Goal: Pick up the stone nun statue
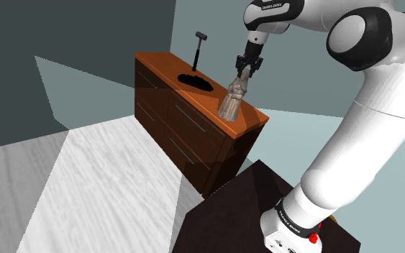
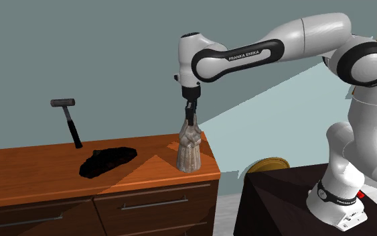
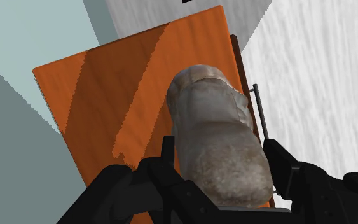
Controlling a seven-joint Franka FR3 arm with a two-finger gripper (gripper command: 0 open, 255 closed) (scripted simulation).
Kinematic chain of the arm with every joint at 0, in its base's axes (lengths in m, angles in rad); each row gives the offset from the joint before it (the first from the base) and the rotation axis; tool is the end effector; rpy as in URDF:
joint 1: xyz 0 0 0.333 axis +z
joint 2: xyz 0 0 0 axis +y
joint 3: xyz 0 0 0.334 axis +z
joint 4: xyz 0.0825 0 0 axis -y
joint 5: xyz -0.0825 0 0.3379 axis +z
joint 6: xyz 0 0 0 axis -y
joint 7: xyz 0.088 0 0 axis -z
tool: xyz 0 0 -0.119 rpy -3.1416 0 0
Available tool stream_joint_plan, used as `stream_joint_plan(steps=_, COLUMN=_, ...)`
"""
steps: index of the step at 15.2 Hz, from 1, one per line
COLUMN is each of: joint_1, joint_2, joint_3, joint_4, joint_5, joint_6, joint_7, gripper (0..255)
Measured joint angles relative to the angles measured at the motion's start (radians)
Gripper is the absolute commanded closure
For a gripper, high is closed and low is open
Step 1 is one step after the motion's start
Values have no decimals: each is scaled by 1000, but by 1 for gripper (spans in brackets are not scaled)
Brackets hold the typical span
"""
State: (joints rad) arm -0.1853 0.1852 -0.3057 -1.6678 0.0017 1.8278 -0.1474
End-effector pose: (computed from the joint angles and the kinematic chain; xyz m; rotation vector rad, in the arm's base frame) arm 0.5119 -0.2589 0.5146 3.0508 -0.5230 -0.0506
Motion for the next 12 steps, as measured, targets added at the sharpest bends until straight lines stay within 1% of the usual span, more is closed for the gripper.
stream_joint_plan(steps=4, joint_1=0, joint_2=1, joint_3=0, joint_4=35, joint_5=0, joint_6=-38, joint_7=0, gripper=255)
stream_joint_plan(steps=12, joint_1=-3, joint_2=8, joint_3=-1, joint_4=149, joint_5=2, joint_6=-145, joint_7=-4, gripper=255)
